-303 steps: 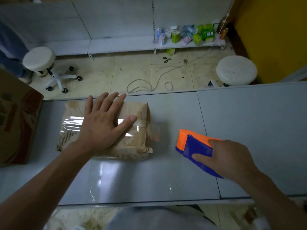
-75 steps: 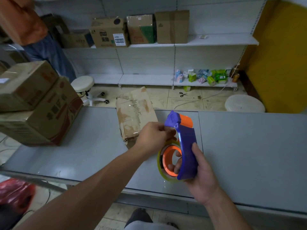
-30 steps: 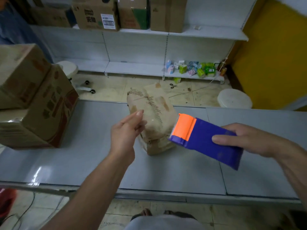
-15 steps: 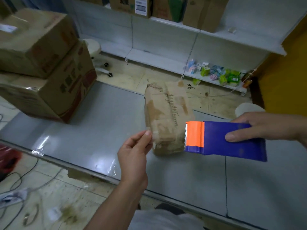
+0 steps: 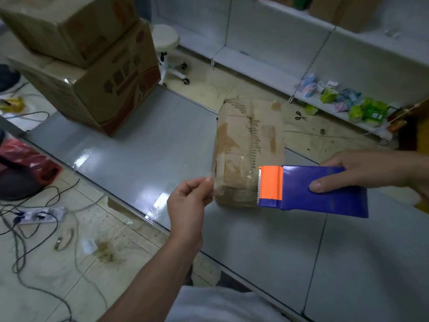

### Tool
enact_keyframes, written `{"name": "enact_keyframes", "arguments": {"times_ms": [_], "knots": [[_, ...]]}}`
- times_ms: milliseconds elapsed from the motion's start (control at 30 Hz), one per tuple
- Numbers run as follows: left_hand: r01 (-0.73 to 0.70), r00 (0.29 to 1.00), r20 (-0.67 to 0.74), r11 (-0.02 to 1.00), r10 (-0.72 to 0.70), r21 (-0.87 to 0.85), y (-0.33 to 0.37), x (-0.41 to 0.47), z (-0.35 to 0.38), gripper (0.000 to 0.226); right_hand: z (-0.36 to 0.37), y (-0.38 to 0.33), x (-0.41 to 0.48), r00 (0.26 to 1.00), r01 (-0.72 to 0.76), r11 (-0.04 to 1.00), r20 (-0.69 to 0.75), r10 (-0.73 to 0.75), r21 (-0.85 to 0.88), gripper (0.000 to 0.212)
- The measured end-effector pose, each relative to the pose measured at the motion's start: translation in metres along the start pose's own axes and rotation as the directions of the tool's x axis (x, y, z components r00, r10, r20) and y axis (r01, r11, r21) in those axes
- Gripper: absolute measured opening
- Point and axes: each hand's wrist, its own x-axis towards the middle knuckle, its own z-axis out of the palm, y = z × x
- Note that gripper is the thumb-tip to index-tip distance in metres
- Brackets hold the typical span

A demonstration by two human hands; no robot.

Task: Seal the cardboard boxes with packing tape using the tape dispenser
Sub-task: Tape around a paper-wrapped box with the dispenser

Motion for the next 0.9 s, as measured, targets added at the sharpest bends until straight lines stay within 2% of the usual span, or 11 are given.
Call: {"name": "enact_keyframes", "arguments": {"times_ms": [67,233,300,400,500,567,667,733,767,833,900], "knots": [[0.008,1.000,-0.007,1.000,-0.008,-0.005,-0.005,0.002,0.000,0.002,0.000,0.003,0.002,1.000,0.016,1.000,-0.001,-0.016,-0.012,0.060],[0.000,0.999,0.049,1.000,-0.001,0.021,-0.009,0.010,0.000,0.002,0.005,0.008,0.005,0.999,0.033,0.999,-0.012,-0.033,0.025,0.044],[-0.016,0.995,0.100,0.999,0.011,0.047,-0.012,0.014,-0.002,0.005,0.007,0.008,0.006,0.999,0.038,0.999,0.000,-0.038,0.017,0.052],[-0.112,0.986,0.141,0.985,0.093,0.134,-0.022,0.017,-0.006,0.008,0.007,0.009,0.005,0.999,0.045,0.999,0.006,-0.045,0.006,0.061],[-0.189,0.977,0.154,0.930,0.146,0.316,-0.033,0.020,-0.008,0.020,0.007,0.009,0.003,0.999,0.044,0.999,-0.007,-0.044,0.008,0.060],[-0.249,0.961,0.220,0.870,0.167,0.425,-0.042,0.024,-0.009,0.030,0.009,0.009,0.003,0.999,0.040,0.999,-0.006,-0.040,0.011,0.058],[-0.303,0.943,0.282,0.808,0.177,0.505,-0.052,0.032,-0.012,0.057,0.009,0.009,0.003,0.999,0.037,0.999,-0.004,-0.037,-0.015,0.066],[-0.309,0.949,0.225,0.797,0.221,0.519,-0.049,0.036,-0.012,0.062,0.009,0.009,0.002,1.000,0.025,0.999,-0.008,-0.026,-0.022,0.068],[-0.348,0.937,0.185,0.786,0.295,0.510,-0.042,0.038,-0.010,0.055,0.009,0.009,0.002,1.000,0.024,0.999,-0.009,-0.024,-0.021,0.067],[-0.510,0.853,0.172,0.719,0.492,0.473,-0.017,0.037,0.000,0.043,0.010,0.009,0.001,1.000,0.025,1.000,-0.010,-0.025,-0.014,0.067],[-0.686,0.722,0.324,0.574,0.611,0.447,0.011,0.033,0.022,0.040,0.011,0.008,0.002,1.000,0.027,1.000,-0.012,-0.027,-0.012,0.066]]}}
